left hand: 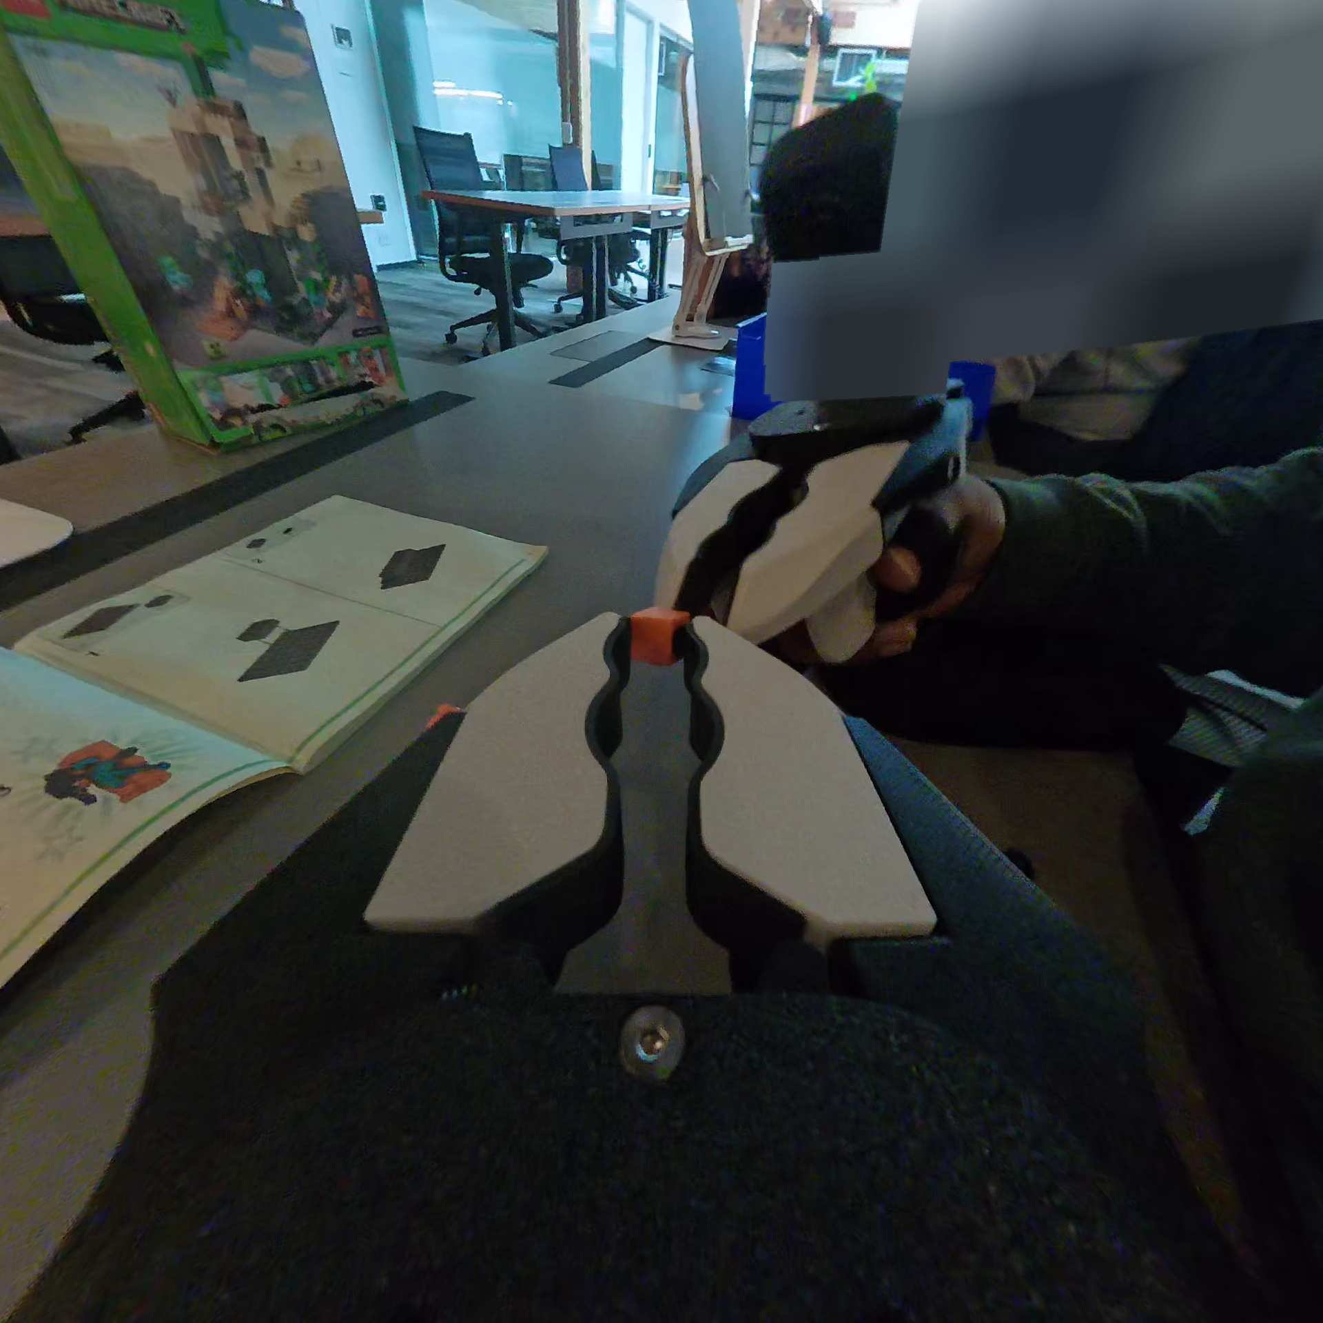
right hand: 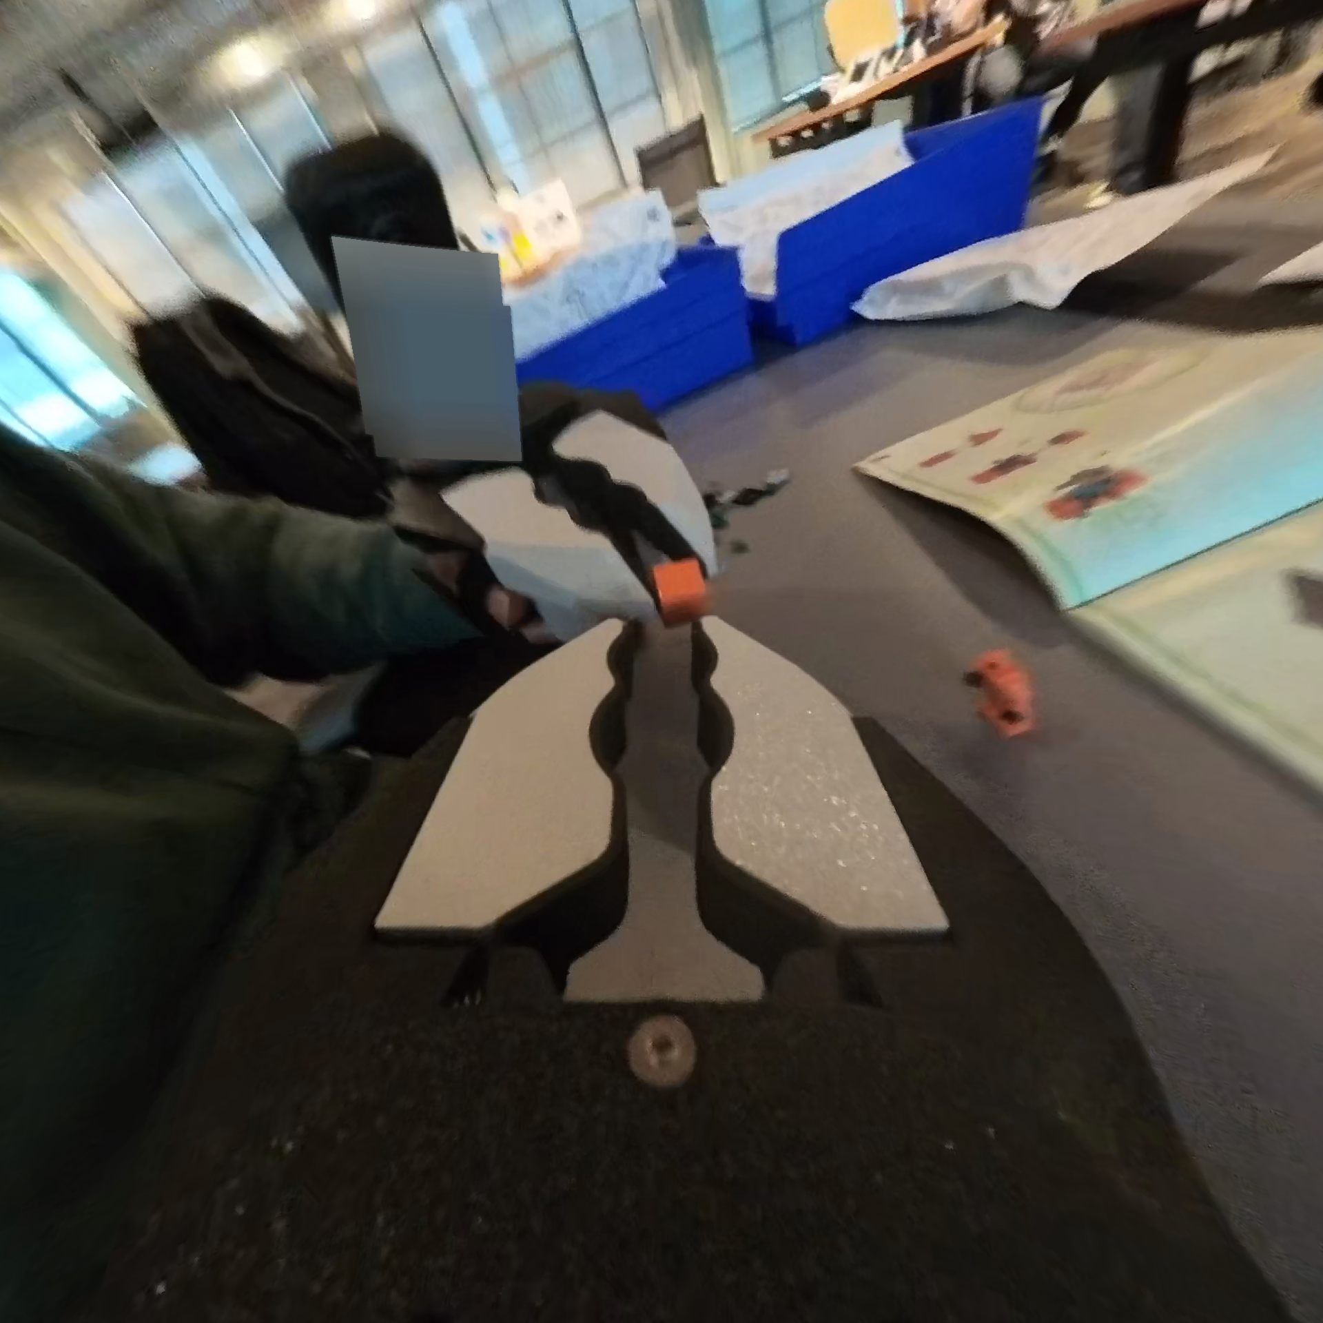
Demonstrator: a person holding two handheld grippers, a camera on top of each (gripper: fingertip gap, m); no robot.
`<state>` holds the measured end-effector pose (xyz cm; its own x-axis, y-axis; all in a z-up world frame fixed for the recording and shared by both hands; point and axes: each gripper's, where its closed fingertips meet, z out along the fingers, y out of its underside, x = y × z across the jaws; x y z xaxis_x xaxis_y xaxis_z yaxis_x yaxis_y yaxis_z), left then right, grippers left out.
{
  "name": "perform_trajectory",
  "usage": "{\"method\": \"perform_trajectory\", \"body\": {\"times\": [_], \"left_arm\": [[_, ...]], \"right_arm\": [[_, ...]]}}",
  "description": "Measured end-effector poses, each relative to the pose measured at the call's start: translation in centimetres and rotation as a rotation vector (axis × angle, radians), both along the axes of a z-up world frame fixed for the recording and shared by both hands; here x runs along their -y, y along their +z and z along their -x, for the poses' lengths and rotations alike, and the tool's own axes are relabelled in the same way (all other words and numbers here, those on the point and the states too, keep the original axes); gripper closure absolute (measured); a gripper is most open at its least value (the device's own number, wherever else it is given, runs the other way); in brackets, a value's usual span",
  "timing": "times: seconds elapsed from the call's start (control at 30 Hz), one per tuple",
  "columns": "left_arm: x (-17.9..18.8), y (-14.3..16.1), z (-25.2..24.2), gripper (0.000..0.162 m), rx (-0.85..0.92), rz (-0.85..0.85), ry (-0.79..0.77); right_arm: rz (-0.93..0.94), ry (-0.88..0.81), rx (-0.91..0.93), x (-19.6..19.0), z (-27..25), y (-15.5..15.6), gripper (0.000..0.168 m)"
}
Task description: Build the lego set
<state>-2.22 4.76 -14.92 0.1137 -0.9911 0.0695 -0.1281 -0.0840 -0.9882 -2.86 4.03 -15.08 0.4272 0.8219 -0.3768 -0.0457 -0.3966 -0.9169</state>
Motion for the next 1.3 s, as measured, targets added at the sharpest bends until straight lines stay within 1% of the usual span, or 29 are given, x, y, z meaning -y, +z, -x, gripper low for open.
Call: {"method": "perform_trajectory", "body": {"times": [0.27,0.47,0.57,0.63,0.67,0.87,0.97,1.03,1.17,1.3], "left_arm": [[0.2,0.4,0.1,0.148,0.008,-0.086,0.014],[0.9,1.6,0.3,0.149,0.042,-0.224,0.033],[1.2,2.1,0.4,0.149,0.065,-0.274,0.044],[1.2,2.3,0.5,0.149,0.069,-0.3,0.053],[1.1,2.2,0.6,0.149,0.068,-0.305,0.053],[1.1,1.5,0.5,0.148,0.036,-0.251,0.02],[1.2,1.4,0.6,0.139,0.018,-0.218,-0.025],[1.3,1.2,0.7,0.138,-0.008,-0.211,-0.05],[1.6,0.1,0.5,0.138,-0.116,-0.221,-0.123],[2.0,-1.6,0.4,0.139,-0.284,-0.282,-0.188]], "right_arm": [[0.222,0.044,-0.166,-0.1,-0.1,1.0,0.144],[0.423,0.083,-0.312,-0.2,0.3,1.4,0.142],[0.501,0.139,-0.4,0.2,0.8,2.0,0.145],[0.552,0.164,-0.454,0.3,0.9,2.4,0.152],[0.57,0.168,-0.465,0.3,0.9,2.3,0.153],[0.635,0.166,-0.429,0.0,0.7,1.5,0.155],[0.639,0.16,-0.384,0.0,0.4,1.3,0.155],[0.639,0.16,-0.337,0.1,0.3,0.9,0.155],[0.636,0.142,-0.253,0.3,0.4,0.0,0.155],[0.631,0.123,-0.159,0.5,0.8,-1.1,0.155]]}}
